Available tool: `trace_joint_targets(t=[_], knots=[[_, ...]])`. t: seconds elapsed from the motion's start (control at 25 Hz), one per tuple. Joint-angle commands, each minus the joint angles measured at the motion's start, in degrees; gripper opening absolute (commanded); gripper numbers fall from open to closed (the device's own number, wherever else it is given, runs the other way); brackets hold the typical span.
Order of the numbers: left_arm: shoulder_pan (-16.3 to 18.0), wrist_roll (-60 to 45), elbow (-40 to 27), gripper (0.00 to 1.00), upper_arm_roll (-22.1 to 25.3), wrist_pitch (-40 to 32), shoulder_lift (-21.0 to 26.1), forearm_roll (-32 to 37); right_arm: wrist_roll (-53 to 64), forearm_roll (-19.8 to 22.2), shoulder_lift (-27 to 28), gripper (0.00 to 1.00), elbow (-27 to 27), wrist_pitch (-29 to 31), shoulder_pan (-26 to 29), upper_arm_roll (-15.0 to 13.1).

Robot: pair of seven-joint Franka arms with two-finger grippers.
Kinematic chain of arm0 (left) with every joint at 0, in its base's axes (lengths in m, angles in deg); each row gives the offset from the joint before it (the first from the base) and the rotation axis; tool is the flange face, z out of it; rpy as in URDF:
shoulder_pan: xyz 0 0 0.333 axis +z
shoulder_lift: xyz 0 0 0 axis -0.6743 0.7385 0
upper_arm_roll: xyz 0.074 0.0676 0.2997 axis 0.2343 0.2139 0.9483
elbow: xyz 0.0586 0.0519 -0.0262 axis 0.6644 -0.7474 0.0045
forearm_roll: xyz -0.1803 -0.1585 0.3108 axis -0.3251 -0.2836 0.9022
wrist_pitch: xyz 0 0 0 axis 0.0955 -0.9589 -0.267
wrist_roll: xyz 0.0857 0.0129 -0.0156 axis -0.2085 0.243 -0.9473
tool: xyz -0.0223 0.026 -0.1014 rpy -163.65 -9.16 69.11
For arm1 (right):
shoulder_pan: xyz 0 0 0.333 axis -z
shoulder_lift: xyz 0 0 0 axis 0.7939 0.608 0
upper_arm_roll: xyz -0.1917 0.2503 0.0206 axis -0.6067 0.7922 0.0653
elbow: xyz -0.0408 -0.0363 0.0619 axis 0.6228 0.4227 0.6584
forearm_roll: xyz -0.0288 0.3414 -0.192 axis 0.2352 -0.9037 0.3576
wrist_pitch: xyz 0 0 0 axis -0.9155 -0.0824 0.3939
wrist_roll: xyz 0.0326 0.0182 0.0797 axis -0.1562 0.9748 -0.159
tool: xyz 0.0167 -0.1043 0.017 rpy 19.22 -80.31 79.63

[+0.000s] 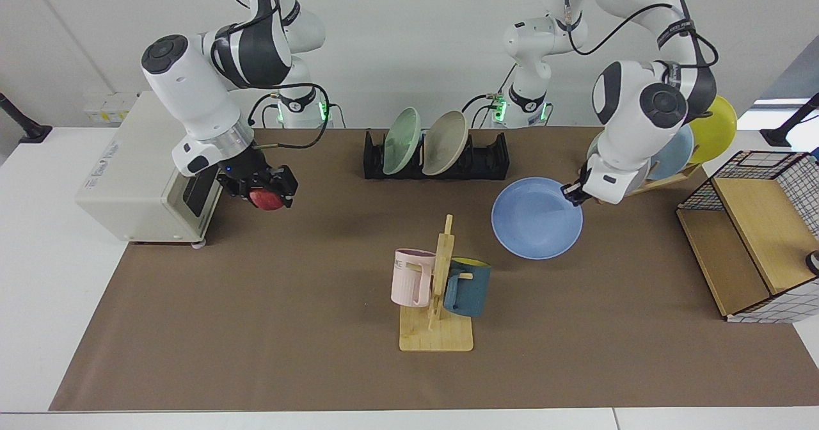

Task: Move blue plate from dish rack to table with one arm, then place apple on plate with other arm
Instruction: 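Pull the blue plate out of the rack with the left gripper, then lower the blue plate onto the table center and open the left gripper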

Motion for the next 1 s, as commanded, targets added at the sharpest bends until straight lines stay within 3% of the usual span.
trace_joint_targets(t=[0.0,0.16,0.4,0.64,0.96], knots=[[-1.7,-4.1,1.6,0.0,-1.9,3.1,1.8,-2.5,-1.2,-1.1,-0.7,0.0,1.2,1.4,-0.1,0.1],[-3.5,-7.8,-1.9,0.0,-4.4,9.5,1.7,-2.1,-1.2,-1.1,-0.7,0.0,1.2,1.4,-0.1,0.1],[-6.3,-8.8,-6.4,0.0,-5.3,11.1,0.7,-2.3,-1.4,-1.1,-0.8,0.0,1.2,1.3,-0.2,0.1],[-6.7,-10.6,-12.7,0.0,-6.8,17.6,-1.0,-3.0,-1.8,-1.1,-0.8,0.0,1.4,1.3,-0.4,0.1],[-6.7,-11.9,-15.2,0.0,-8.7,20.6,-1.1,-3.4,-3.5,-1.1,-1.0,0.0,1.6,1.3,-1.4,0.1]])
